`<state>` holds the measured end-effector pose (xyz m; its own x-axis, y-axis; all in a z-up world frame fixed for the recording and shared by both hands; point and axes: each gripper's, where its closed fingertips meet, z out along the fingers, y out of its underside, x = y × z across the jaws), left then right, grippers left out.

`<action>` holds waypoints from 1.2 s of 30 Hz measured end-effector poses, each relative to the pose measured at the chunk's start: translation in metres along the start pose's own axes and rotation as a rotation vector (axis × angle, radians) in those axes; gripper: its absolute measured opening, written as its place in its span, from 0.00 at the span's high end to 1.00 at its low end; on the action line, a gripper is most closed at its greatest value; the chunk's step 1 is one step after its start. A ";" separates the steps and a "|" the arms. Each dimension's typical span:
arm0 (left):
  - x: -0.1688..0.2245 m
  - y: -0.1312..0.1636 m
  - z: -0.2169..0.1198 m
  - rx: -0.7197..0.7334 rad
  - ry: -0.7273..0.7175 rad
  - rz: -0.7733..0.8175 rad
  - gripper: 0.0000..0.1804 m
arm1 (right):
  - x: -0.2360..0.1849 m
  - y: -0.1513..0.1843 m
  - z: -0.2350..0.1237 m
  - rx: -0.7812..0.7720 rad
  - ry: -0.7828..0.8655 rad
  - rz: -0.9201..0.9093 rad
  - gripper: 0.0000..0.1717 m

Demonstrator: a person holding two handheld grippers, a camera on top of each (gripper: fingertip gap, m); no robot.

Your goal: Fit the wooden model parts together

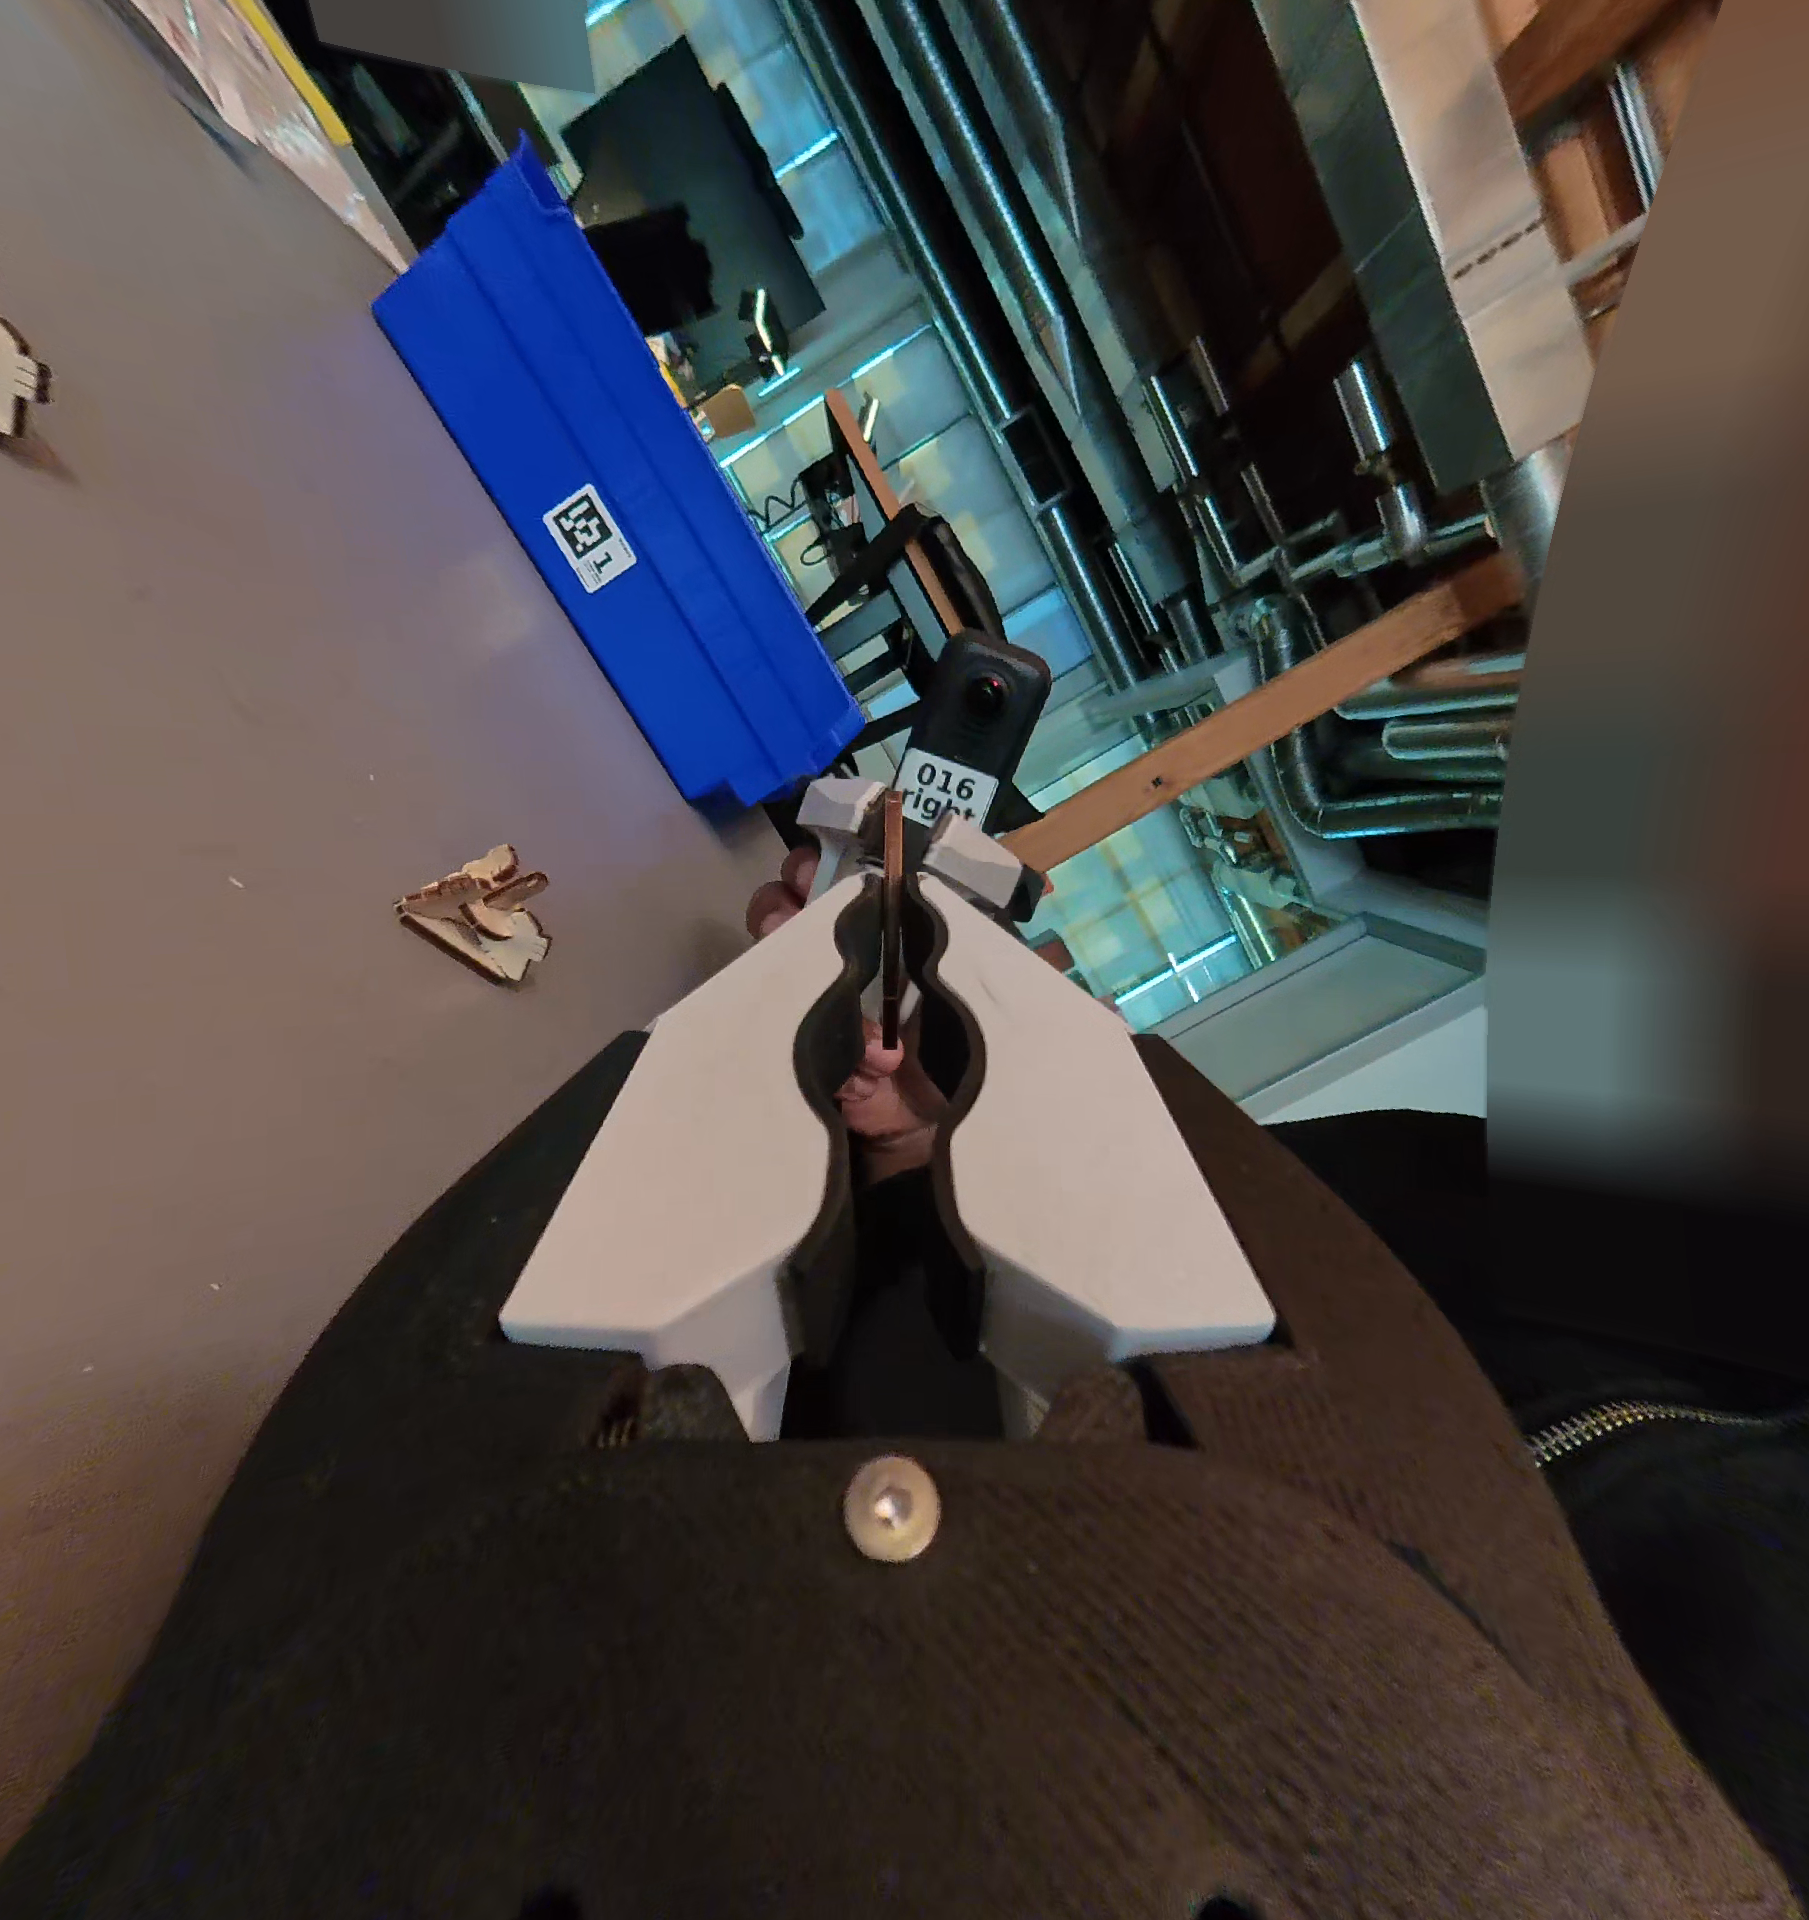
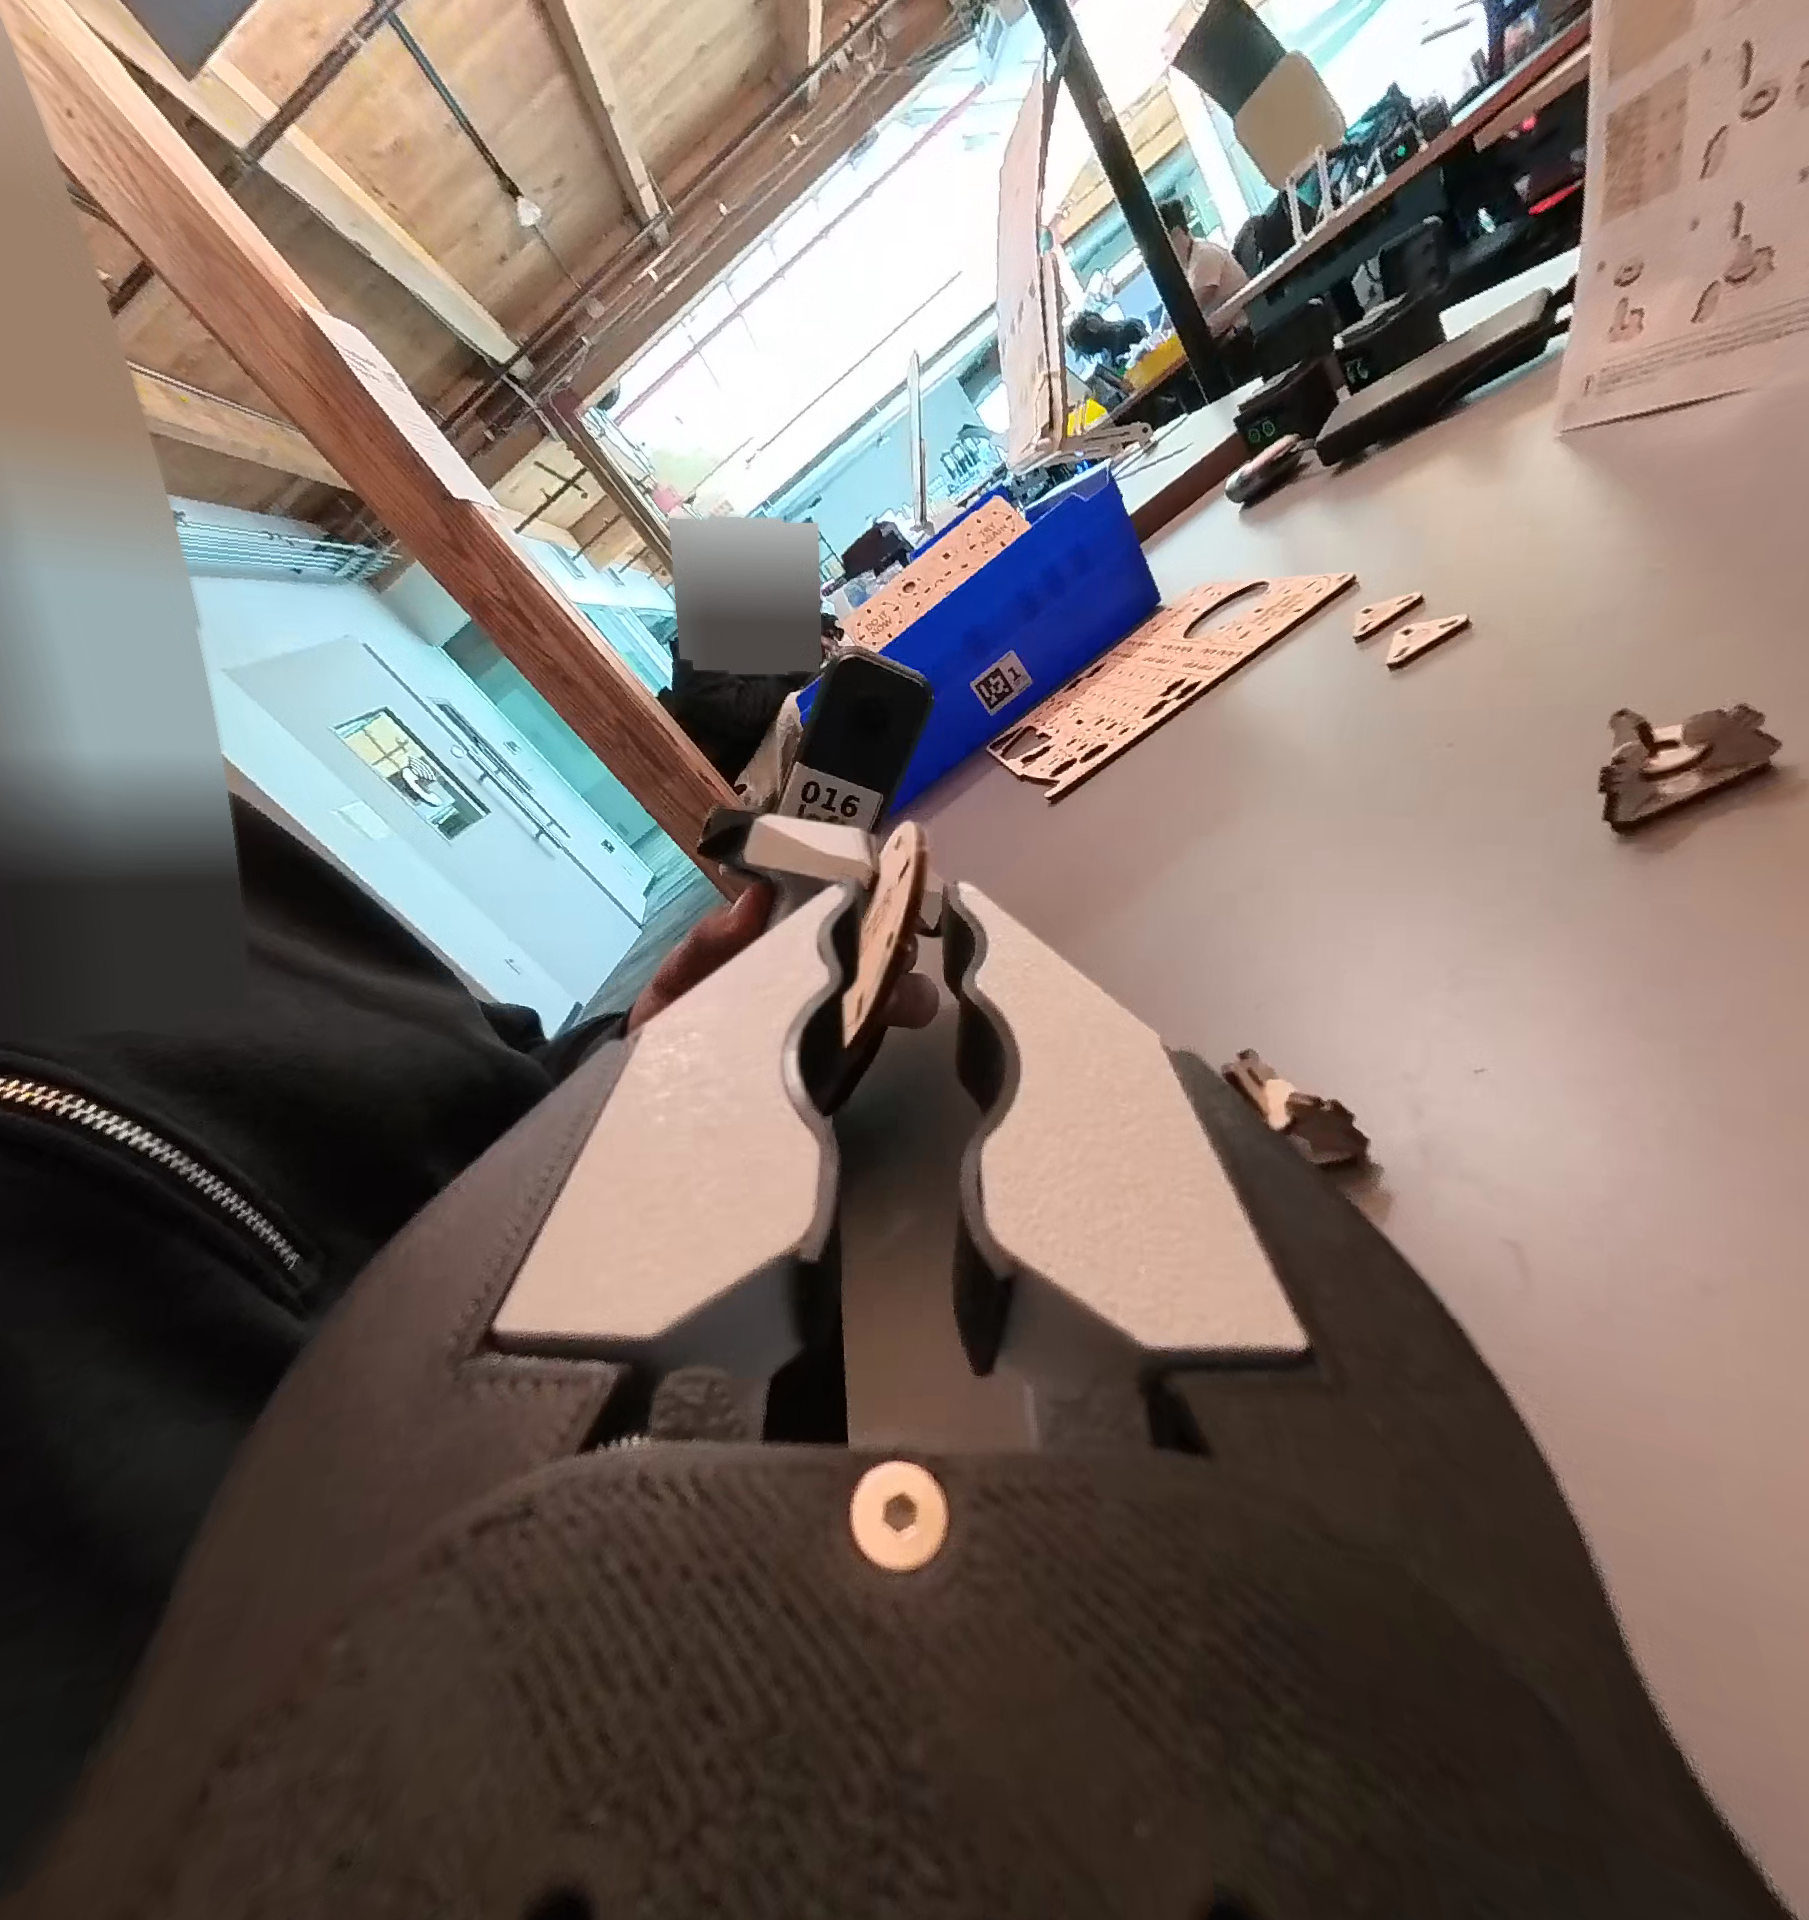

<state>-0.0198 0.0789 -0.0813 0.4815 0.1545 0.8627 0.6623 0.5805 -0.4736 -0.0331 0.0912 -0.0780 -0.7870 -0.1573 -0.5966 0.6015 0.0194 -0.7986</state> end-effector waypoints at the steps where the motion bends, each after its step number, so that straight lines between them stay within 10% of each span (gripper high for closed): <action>1: 0.001 0.001 0.001 -0.007 -0.001 0.006 0.99 | 0.001 0.002 0.001 -0.013 0.006 0.001 0.95; 17: -0.007 0.043 0.012 -0.263 -0.119 0.212 0.99 | 0.001 0.010 -0.009 -0.130 0.059 -0.123 0.96; 30: -0.037 0.005 -0.005 -0.094 -0.314 0.211 0.99 | 0.032 0.025 0.018 -0.309 0.567 -0.682 0.58; 36: -0.030 0.008 0.000 -0.131 -0.343 0.319 0.99 | 0.035 0.022 0.014 -0.376 0.720 -0.987 0.69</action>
<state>-0.0292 0.0790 -0.1112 0.4698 0.5757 0.6692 0.5901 0.3590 -0.7232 -0.0456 0.0719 -0.1152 -0.8428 0.3016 0.4458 -0.2605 0.4962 -0.8282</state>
